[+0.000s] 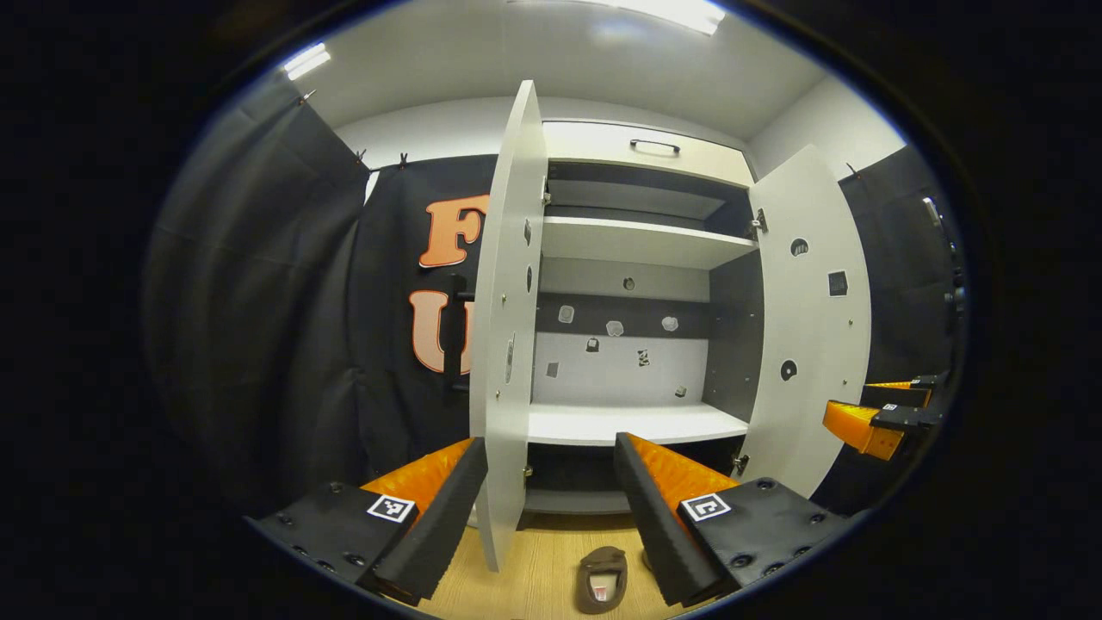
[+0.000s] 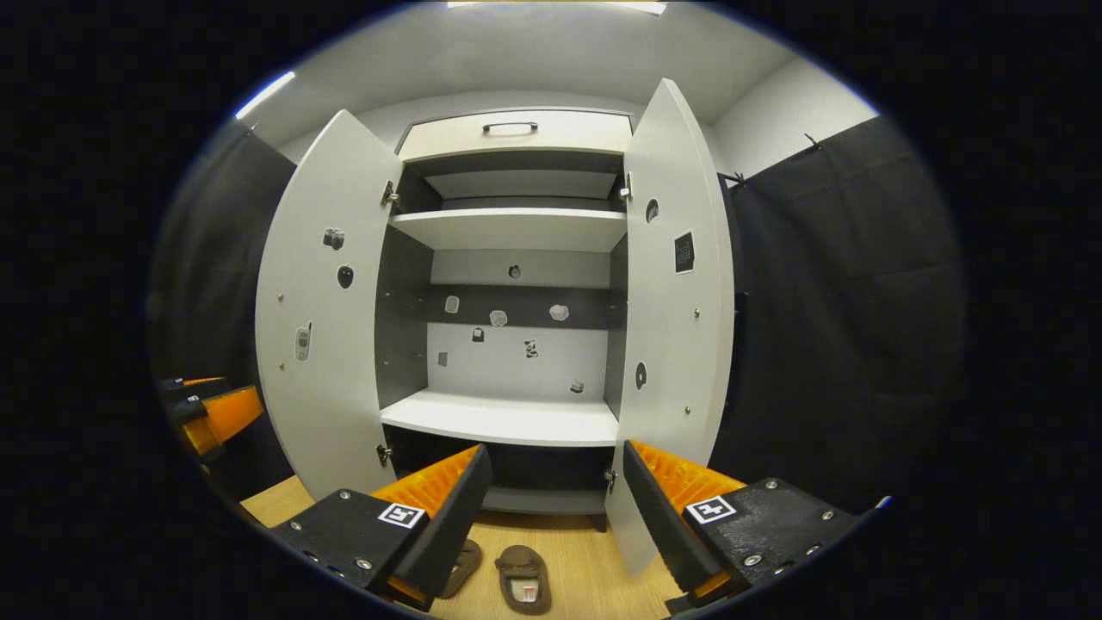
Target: Grab one shoe with the right hand and put it into the shoe cabinet, grab the other shoe with the left hand and put it into the shoe cabinet; then close the right door with the right hand and the left door with the left hand.
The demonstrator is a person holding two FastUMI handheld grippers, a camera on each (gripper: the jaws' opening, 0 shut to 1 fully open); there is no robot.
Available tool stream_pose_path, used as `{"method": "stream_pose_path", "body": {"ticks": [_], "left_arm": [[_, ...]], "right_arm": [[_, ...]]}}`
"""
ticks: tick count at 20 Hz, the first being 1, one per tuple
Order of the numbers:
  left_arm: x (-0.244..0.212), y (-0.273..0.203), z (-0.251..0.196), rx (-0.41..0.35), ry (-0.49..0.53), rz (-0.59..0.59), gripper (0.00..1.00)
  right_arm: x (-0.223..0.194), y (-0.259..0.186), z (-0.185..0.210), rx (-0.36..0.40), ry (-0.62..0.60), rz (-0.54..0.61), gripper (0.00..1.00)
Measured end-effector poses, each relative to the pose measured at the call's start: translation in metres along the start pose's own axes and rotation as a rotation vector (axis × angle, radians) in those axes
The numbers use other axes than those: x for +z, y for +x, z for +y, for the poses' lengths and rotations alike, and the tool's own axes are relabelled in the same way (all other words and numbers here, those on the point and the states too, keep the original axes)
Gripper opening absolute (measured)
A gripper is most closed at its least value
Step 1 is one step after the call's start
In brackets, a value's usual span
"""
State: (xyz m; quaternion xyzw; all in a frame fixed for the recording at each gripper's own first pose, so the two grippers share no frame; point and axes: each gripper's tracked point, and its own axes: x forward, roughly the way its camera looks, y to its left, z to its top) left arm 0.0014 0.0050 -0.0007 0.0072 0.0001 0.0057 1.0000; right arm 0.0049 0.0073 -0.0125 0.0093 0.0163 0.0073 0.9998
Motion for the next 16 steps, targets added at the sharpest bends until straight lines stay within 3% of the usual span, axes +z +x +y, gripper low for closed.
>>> {"method": "stream_pose_path", "body": {"ticks": [3,6,7,8,16], "left_arm": [[-0.005,0.001,-0.002,-0.008,0.002,0.01,0.99],[-0.007,0.001,-0.004,-0.016,-0.005,0.021,0.94],[-0.009,0.001,-0.004,-0.017,-0.006,0.021,0.96],[-0.009,0.003,-0.004,-0.019,-0.007,0.023,0.94],[-0.019,0.002,-0.003,-0.013,0.002,0.044,0.94]], "right_arm": [[-0.005,0.003,-0.001,-0.004,-0.005,0.004,0.94],[-0.026,0.006,0.002,0.006,0.017,0.051,0.94],[-0.036,0.008,0.002,0.011,0.028,0.074,0.98],[-0.047,0.01,0.003,0.014,0.035,0.098,0.94],[-0.166,0.031,0.009,0.034,0.031,0.271,0.95]]}}
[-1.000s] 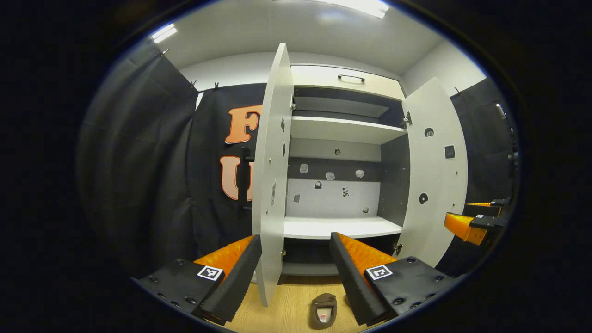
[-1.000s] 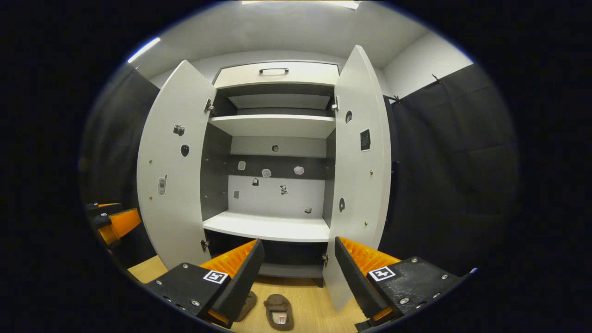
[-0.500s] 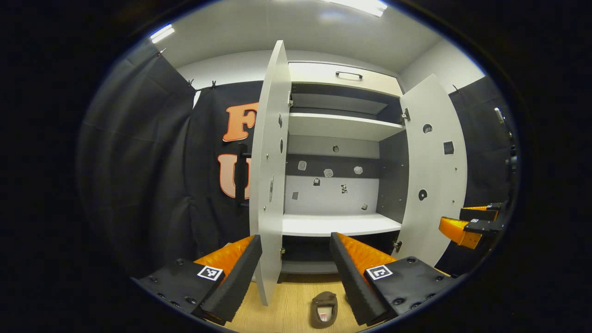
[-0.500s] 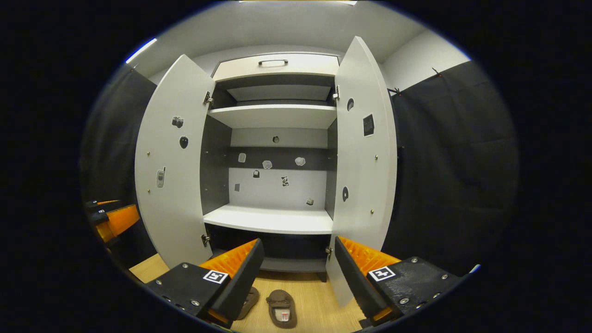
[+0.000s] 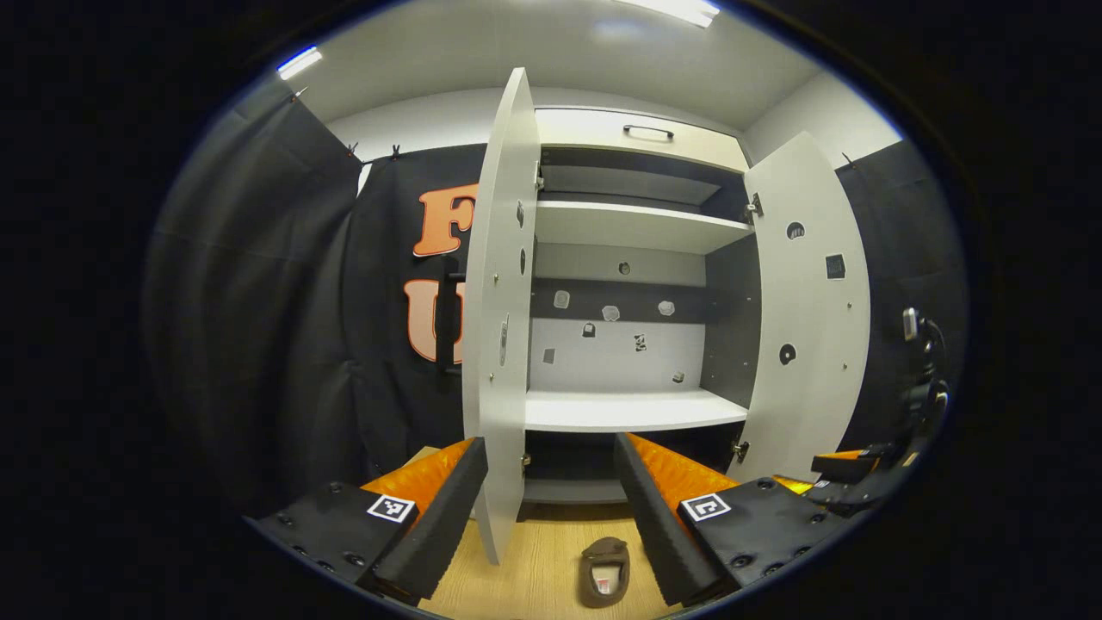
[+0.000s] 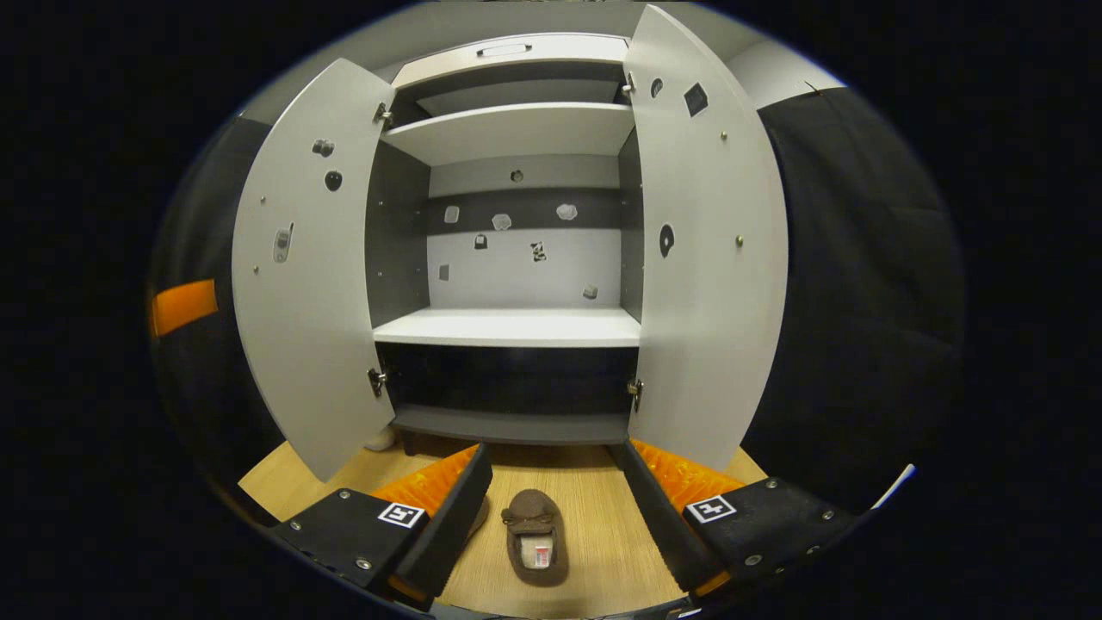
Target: Grab one shoe with the right hand and put it into the shoe cabinet, grab the other shoe with the left hand and put it into the shoe cabinet; then close the right door with the right hand and the left door with the left hand.
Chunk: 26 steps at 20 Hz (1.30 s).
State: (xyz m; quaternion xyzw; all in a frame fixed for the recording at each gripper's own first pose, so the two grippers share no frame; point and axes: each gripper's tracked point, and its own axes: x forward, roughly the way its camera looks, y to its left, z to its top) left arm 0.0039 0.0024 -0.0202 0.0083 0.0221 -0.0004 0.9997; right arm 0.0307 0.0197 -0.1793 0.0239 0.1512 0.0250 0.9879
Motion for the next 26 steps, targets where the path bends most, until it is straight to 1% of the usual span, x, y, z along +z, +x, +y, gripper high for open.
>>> {"method": "stream_pose_path", "body": {"ticks": [1,2,7,10,11,12,14,15,16,17,18,19,20,21,22,23,24,25,26], "left_arm": [[-0.002,0.0,0.001,0.003,0.005,0.004,0.94],[-0.003,-0.001,0.002,0.005,0.008,0.006,0.96],[-0.013,-0.003,0.01,0.03,0.03,0.033,0.96],[-0.018,-0.005,0.013,0.037,0.031,0.051,0.96],[-0.02,-0.006,0.016,0.042,0.034,0.057,0.94],[-0.022,-0.006,0.019,0.049,0.039,0.064,0.94],[-0.028,-0.008,0.025,0.065,0.051,0.081,0.99],[-0.032,-0.008,0.028,0.074,0.055,0.089,0.99],[-0.035,-0.009,0.03,0.079,0.055,0.098,0.97],[-0.04,-0.01,0.031,0.082,0.053,0.109,0.97],[-0.043,-0.012,0.033,0.083,0.052,0.12,0.99],[-0.046,-0.013,0.036,0.087,0.053,0.129,0.97],[-0.048,-0.014,0.039,0.094,0.056,0.134,0.96],[-0.05,-0.017,0.042,0.102,0.059,0.138,0.96],[-0.051,-0.017,0.046,0.109,0.058,0.143,0.96],[-0.054,-0.02,0.049,0.116,0.054,0.148,0.97],[-0.055,-0.021,0.052,0.121,0.05,0.153,0.97],[-0.058,-0.022,0.055,0.127,0.048,0.158,0.97],[-0.059,-0.023,0.058,0.134,0.049,0.162,0.97]], "right_arm": [[-0.019,0.007,0.0,0.002,-0.001,0.03,0.95],[-0.035,0.014,0.0,0.005,-0.001,0.055,0.95],[-0.115,0.053,-0.002,-0.003,-0.047,0.176,0.95],[-0.165,0.075,-0.01,-0.02,-0.069,0.261,0.95],[-0.18,0.082,-0.01,-0.02,-0.061,0.293,0.95],[-0.193,0.087,-0.01,-0.019,-0.05,0.319,0.94],[-0.212,0.098,-0.014,-0.027,-0.039,0.362,0.91],[-0.219,0.103,-0.016,-0.035,-0.04,0.375,0.9],[-0.225,0.108,-0.019,-0.039,-0.044,0.389,0.86],[-0.23,0.111,-0.018,-0.04,-0.039,0.407,0.81],[-0.235,0.114,-0.016,-0.033,-0.026,0.425,0.72],[-0.241,0.117,-0.014,-0.027,-0.015,0.445,0.7],[-0.247,0.12,-0.012,-0.023,-0.002,0.467,0.64],[-0.253,0.122,-0.009,-0.018,0.01,0.487,0.62],[-0.258,0.125,-0.006,-0.011,0.019,0.503,0.57],[-0.263,0.127,-0.004,-0.014,0.025,0.516,0.54],[-0.266,0.129,-0.004,-0.02,0.032,0.528,0.48],[-0.268,0.13,-0.003,-0.028,0.047,0.539,0.44],[-0.267,0.131,-0.002,-0.041,0.068,0.542,0.34]]}}
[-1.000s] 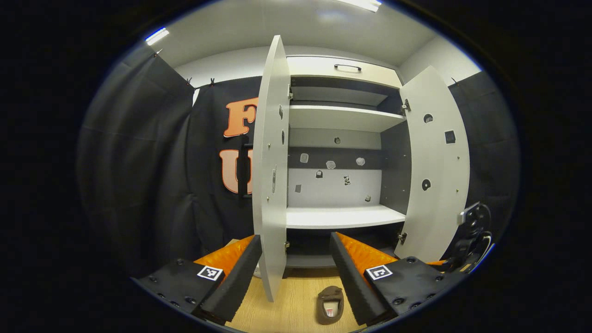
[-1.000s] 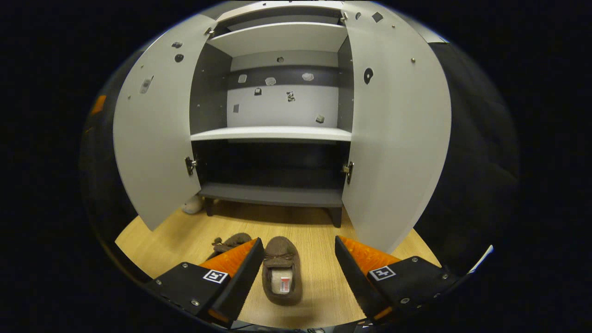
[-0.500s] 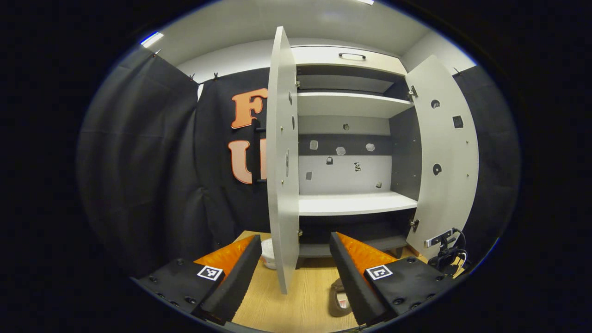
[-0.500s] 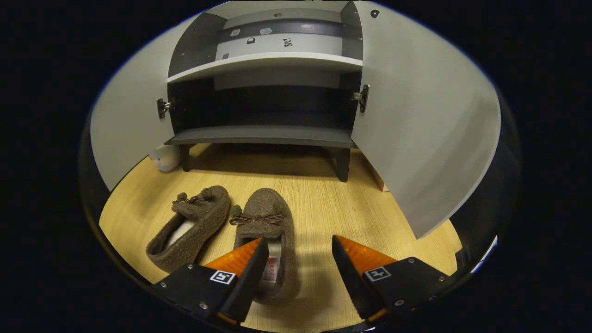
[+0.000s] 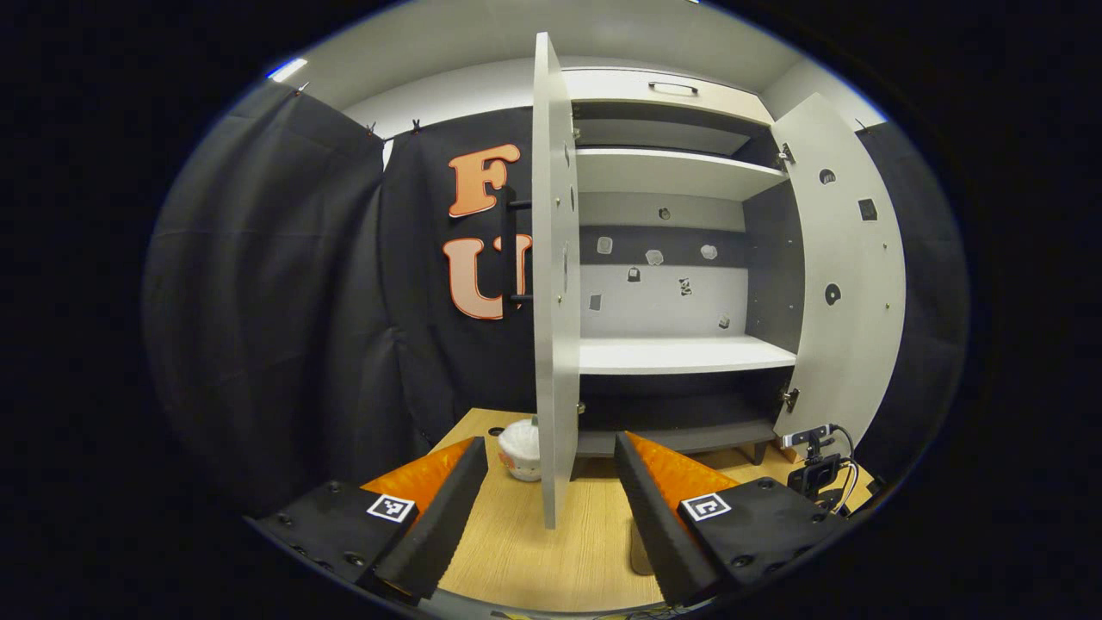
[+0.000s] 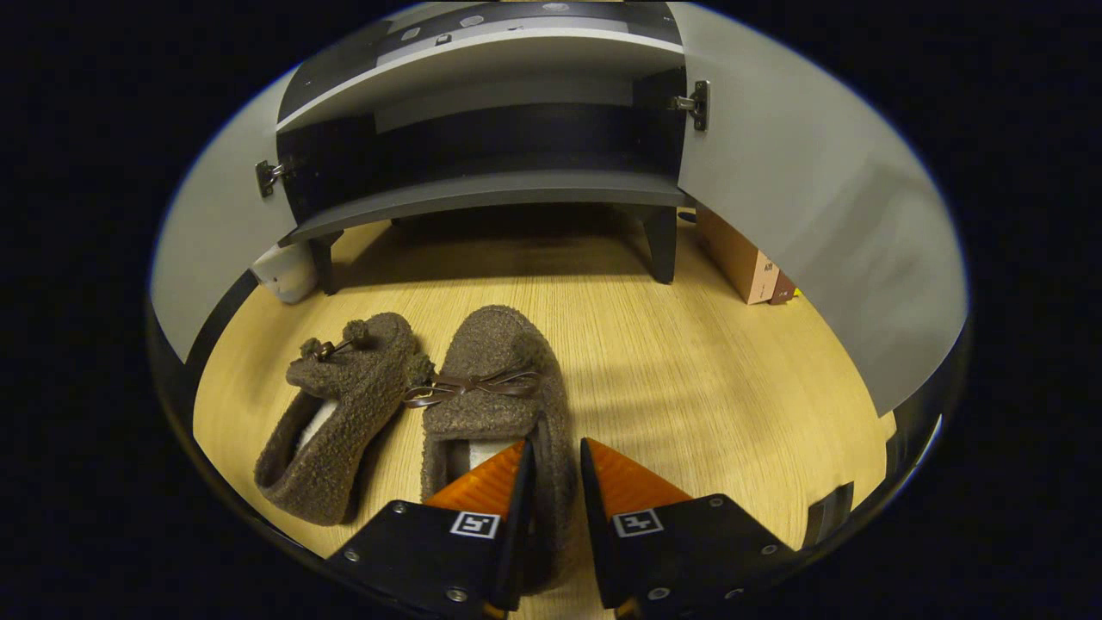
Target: Grab one shoe with the right hand and put it into the shoe cabinet, grab the other shoe with the left hand and put it into the shoe cabinet; then close the right door with the right hand and the left door with the left hand.
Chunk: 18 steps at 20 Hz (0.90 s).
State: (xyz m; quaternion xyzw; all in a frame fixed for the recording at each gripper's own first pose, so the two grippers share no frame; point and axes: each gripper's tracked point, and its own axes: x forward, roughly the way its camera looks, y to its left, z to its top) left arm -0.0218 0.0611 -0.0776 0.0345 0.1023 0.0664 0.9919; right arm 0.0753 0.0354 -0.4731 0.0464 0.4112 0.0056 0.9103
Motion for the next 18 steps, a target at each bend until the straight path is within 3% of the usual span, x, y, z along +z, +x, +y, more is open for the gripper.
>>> {"method": "stream_pose_path", "body": {"ticks": [2,4,6,10,18], "left_arm": [[-0.002,-0.002,0.004,0.009,0.006,0.004,0.97],[-0.004,-0.002,0.005,0.006,0.003,0.007,0.97],[-0.002,-0.002,0.001,-0.003,-0.003,0.003,0.96],[0.003,-0.002,-0.006,-0.024,-0.006,-0.017,0.97],[0.011,0.001,-0.019,-0.066,-0.019,-0.06,0.97]], "right_arm": [[0.004,0.0,-0.004,-0.019,0.023,-0.005,0.17],[0.002,-0.006,-0.002,-0.024,0.044,0.006,0.06],[0.011,-0.014,-0.003,-0.033,0.054,-0.009,0.02],[0.043,-0.047,-0.001,-0.032,0.06,-0.058,0.01],[0.155,-0.128,0.016,0.038,0.089,-0.202,0.01]]}}
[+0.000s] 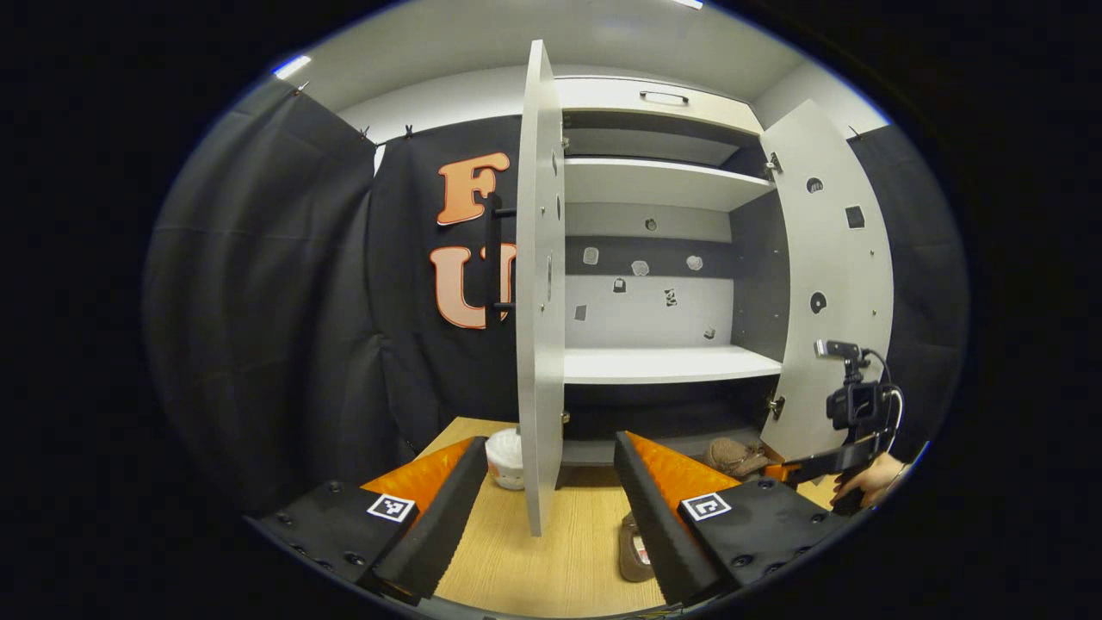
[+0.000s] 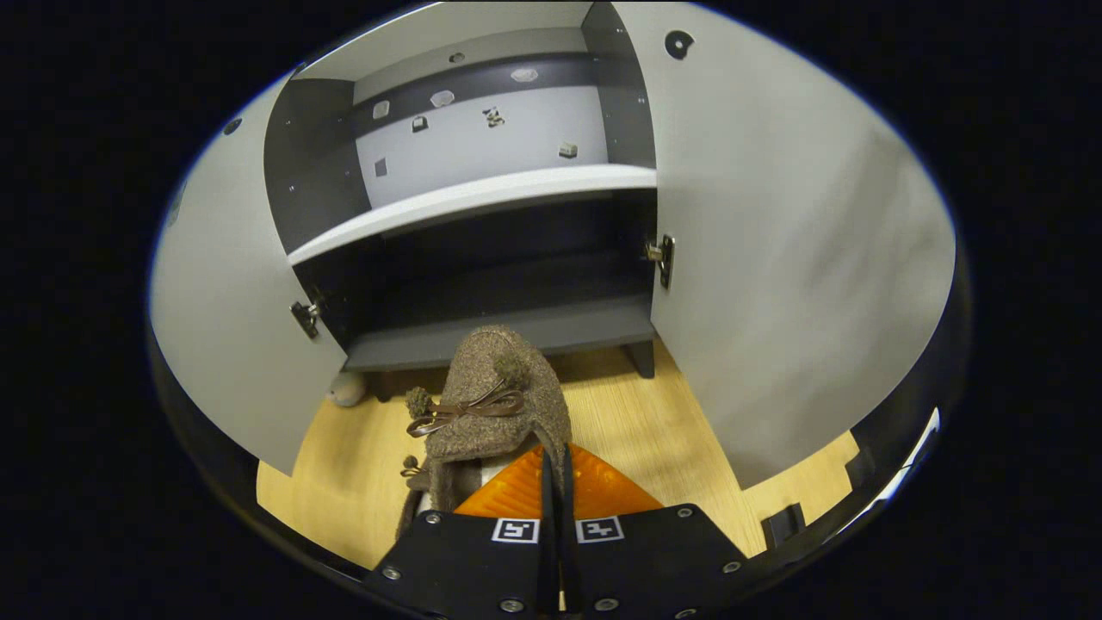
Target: Grab one shoe with the right hand and put it into the shoe cabinet, grab the other shoe with the left hand and put it into the shoe cabinet; then close the right door with the right hand and the left door with the left hand.
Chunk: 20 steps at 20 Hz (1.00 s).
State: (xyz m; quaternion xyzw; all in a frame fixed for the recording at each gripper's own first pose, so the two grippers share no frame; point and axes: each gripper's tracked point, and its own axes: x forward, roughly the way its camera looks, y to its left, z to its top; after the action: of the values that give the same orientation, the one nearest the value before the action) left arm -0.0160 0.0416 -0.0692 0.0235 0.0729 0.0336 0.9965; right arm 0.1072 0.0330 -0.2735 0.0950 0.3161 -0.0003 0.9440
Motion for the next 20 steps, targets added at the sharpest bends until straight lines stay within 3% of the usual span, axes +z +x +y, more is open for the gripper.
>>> {"method": "stream_pose_path", "body": {"ticks": [5,11,20], "left_arm": [[0.003,0.008,-0.011,-0.028,-0.028,-0.007,0.96],[0.005,0.011,-0.007,-0.006,-0.016,-0.019,0.97],[0.011,0.022,0.011,0.044,-0.001,-0.034,0.97]], "right_arm": [[0.09,-0.02,0.035,0.076,0.002,-0.111,0.01],[0.197,-0.012,0.056,0.089,0.017,-0.241,0.01],[0.306,0.054,0.062,0.024,-0.004,-0.316,0.01]]}}
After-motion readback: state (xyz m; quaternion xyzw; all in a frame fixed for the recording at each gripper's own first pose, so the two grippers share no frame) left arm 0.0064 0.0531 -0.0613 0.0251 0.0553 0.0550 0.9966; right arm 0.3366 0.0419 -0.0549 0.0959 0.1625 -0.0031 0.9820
